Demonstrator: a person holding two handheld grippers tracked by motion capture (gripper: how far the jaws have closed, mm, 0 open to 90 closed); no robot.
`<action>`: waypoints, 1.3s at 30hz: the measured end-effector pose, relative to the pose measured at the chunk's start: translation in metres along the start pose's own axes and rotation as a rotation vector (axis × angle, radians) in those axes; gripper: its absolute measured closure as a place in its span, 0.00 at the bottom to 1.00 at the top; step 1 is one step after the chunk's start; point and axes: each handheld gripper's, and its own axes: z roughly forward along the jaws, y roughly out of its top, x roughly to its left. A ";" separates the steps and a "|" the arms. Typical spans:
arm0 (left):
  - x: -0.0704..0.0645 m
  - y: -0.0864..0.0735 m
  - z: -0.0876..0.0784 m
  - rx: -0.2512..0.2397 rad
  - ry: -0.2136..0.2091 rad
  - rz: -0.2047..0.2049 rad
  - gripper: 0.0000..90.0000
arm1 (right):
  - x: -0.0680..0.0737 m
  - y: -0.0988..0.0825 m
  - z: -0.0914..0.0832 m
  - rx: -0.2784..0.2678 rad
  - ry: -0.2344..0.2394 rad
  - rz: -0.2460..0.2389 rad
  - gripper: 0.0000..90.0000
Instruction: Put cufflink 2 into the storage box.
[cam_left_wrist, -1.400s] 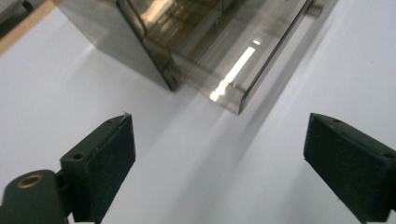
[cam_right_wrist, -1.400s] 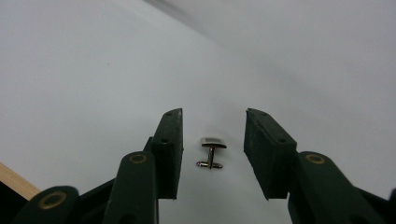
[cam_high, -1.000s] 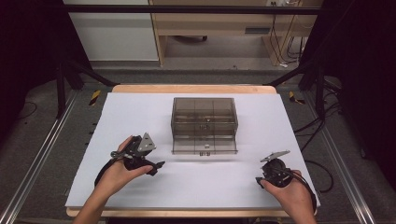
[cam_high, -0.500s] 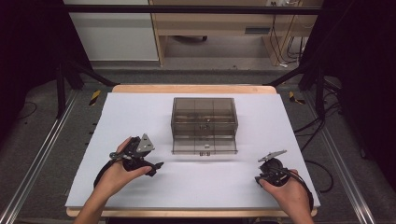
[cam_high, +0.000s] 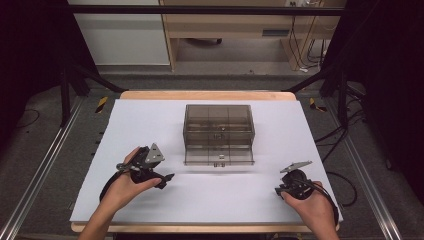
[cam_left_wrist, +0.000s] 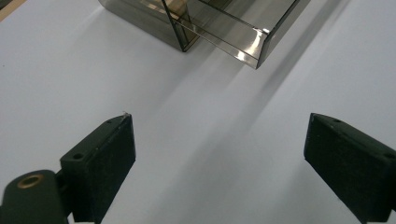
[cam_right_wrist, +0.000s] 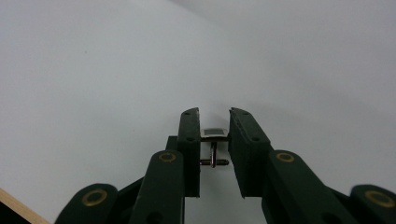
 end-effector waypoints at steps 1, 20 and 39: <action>0.000 0.000 0.000 -0.001 -0.001 -0.001 0.09 | -0.001 0.001 -0.001 -0.010 -0.003 -0.006 0.83; 0.003 -0.009 0.002 -0.017 0.007 -0.014 0.09 | 0.014 0.053 -0.020 -0.226 0.024 -0.105 0.83; 0.006 -0.017 0.004 -0.023 0.033 -0.042 0.08 | 0.023 0.104 -0.036 -0.284 0.014 -0.175 0.83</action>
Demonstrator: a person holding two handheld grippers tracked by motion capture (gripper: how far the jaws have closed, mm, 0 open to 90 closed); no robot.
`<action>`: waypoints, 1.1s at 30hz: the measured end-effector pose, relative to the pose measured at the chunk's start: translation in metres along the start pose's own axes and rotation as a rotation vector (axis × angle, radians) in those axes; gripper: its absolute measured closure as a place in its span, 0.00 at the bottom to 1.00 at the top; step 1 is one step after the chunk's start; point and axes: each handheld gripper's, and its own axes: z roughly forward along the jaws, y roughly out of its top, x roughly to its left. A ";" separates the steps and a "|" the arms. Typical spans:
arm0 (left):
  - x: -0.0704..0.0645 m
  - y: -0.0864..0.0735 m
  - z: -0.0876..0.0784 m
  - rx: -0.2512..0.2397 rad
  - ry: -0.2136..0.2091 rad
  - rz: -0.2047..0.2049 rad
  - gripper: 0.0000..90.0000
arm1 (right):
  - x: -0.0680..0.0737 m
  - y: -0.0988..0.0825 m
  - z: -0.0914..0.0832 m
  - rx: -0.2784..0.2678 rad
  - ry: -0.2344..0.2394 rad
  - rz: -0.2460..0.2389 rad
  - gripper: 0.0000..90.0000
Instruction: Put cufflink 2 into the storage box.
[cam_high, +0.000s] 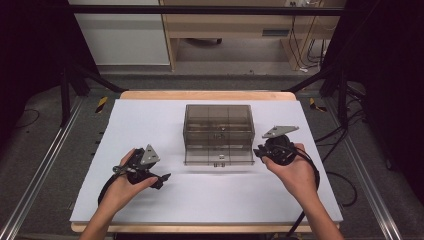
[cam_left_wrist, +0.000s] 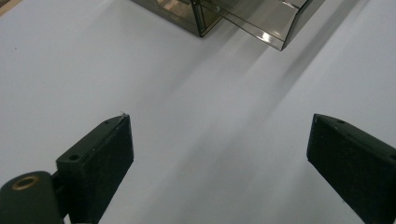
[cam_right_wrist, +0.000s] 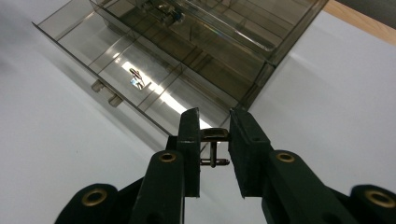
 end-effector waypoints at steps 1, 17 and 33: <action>0.000 0.000 0.000 0.001 0.000 0.001 0.08 | 0.001 0.002 0.001 -0.003 0.001 -0.001 0.83; 0.002 -0.004 0.000 0.008 0.003 -0.003 0.08 | 0.018 0.026 0.026 0.003 0.048 -0.028 0.83; 0.002 -0.006 0.000 0.003 -0.002 -0.011 0.08 | 0.036 0.040 0.046 0.023 0.069 -0.064 0.83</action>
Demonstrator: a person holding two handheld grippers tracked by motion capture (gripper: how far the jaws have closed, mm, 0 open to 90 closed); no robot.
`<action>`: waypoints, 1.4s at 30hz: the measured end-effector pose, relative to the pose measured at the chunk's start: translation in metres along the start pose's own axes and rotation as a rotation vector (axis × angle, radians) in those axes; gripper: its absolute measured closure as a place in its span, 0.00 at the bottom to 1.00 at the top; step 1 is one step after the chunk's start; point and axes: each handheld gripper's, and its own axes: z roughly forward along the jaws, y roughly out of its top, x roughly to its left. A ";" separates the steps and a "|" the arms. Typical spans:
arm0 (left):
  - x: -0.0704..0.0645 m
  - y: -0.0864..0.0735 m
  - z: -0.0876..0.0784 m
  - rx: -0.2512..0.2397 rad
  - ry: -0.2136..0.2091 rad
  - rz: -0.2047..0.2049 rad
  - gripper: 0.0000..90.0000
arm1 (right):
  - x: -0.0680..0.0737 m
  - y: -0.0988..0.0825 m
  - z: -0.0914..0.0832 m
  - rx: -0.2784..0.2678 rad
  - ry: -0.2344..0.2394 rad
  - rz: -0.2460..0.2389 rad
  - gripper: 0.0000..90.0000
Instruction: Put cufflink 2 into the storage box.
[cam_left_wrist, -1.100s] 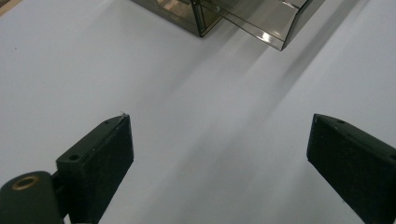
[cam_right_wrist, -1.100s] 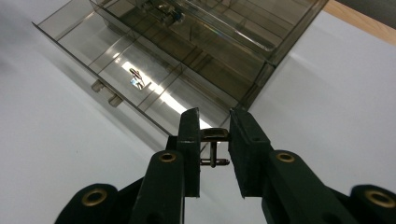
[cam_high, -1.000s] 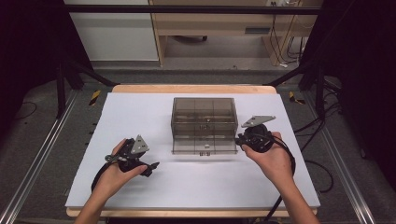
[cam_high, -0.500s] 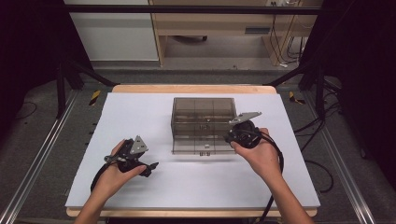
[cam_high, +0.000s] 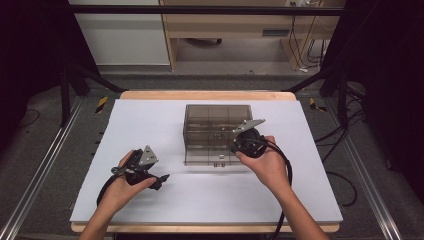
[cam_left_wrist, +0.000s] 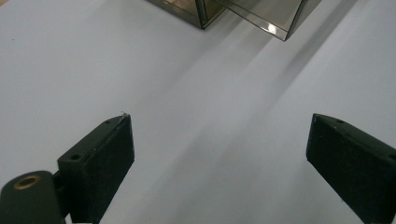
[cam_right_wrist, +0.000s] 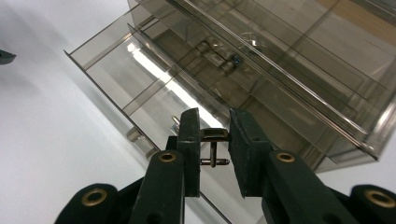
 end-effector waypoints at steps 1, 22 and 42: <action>0.000 0.000 0.000 -0.002 -0.002 0.000 0.08 | 0.002 0.002 0.003 0.002 0.007 -0.004 0.83; -0.002 0.001 -0.002 -0.007 -0.019 0.005 0.08 | 0.022 0.016 0.043 0.076 0.038 -0.046 0.83; -0.001 0.002 -0.006 -0.020 -0.016 -0.001 0.08 | 0.027 0.022 0.055 0.088 0.046 -0.047 0.83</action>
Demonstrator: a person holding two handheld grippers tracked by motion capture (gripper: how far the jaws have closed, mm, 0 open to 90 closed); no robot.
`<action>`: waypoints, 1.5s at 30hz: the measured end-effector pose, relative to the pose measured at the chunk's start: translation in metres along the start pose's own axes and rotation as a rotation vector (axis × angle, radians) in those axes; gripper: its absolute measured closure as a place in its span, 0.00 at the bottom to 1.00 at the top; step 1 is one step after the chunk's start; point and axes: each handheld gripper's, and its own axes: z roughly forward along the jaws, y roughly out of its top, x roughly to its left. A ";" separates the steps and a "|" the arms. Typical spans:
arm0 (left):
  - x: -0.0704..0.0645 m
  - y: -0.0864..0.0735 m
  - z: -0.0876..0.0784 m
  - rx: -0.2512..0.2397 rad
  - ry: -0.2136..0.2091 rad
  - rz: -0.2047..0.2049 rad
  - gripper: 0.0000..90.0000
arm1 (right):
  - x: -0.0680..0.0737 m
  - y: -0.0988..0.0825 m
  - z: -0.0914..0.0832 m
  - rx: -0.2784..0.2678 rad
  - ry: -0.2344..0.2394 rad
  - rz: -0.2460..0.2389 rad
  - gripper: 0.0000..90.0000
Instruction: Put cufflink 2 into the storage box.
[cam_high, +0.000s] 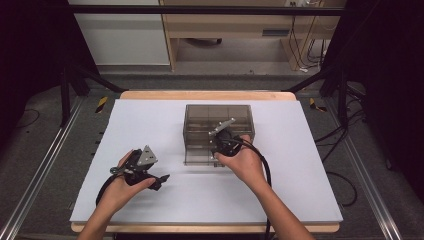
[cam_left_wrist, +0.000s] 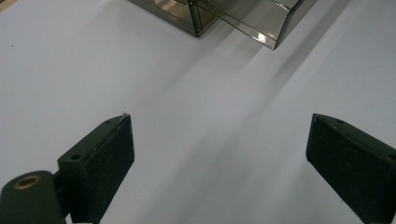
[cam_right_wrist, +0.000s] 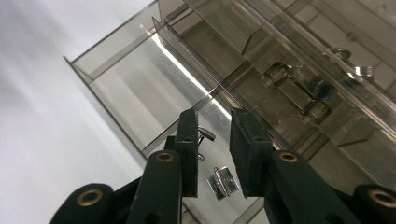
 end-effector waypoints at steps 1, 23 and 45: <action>0.000 0.000 0.000 -0.002 0.000 -0.003 0.08 | 0.001 -0.001 -0.003 -0.012 -0.002 -0.004 0.84; 0.015 0.027 -0.017 -0.111 0.022 0.000 0.15 | 0.030 -0.096 -0.022 -0.192 -0.057 0.098 1.00; 0.007 0.107 0.002 -0.245 -0.075 -0.026 0.52 | 0.023 -0.119 -0.016 -0.241 -0.173 0.123 1.00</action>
